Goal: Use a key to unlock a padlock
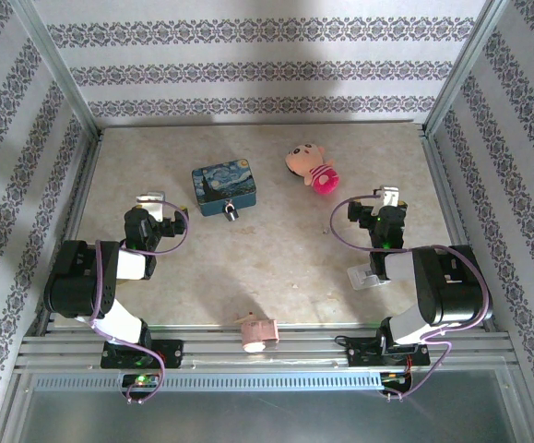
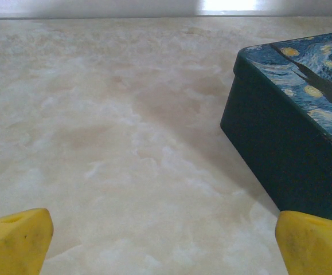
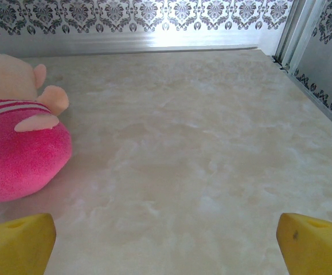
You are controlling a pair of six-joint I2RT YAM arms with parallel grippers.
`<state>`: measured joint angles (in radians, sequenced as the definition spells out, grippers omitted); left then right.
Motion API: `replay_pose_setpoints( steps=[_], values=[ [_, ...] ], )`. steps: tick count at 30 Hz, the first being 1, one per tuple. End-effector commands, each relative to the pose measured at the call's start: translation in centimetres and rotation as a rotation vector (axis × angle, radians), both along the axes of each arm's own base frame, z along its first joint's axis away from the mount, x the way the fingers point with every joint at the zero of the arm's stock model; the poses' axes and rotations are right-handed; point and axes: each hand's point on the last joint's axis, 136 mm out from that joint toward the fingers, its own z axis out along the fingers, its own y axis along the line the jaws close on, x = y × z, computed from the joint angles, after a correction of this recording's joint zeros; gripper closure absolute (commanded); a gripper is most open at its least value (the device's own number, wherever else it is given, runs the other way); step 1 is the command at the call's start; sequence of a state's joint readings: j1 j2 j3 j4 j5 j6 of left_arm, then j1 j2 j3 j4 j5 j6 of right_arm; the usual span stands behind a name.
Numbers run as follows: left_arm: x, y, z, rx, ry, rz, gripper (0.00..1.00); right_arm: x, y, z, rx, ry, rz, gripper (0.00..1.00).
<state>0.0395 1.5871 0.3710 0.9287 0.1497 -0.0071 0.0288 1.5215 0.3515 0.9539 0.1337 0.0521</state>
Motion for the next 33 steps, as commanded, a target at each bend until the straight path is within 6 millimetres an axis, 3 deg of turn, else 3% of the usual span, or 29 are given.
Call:
replay_pose_setpoints(
  steps=[1,23,33],
  values=[
    [0.7,0.0,0.9,0.01,-0.032,-0.004,0.01,0.4,0.0,0.6,-0.004,-0.026,-0.007,0.02],
    [0.4,0.1,1.1,0.01,-0.05,0.009,0.01,0.6,0.4,0.8,-0.004,-0.018,0.016,0.02],
    [-0.9,1.0,4.4,0.015,-0.096,0.065,0.01,-0.7,-1.2,3.8,-0.009,-0.043,-0.077,0.02]
  ],
)
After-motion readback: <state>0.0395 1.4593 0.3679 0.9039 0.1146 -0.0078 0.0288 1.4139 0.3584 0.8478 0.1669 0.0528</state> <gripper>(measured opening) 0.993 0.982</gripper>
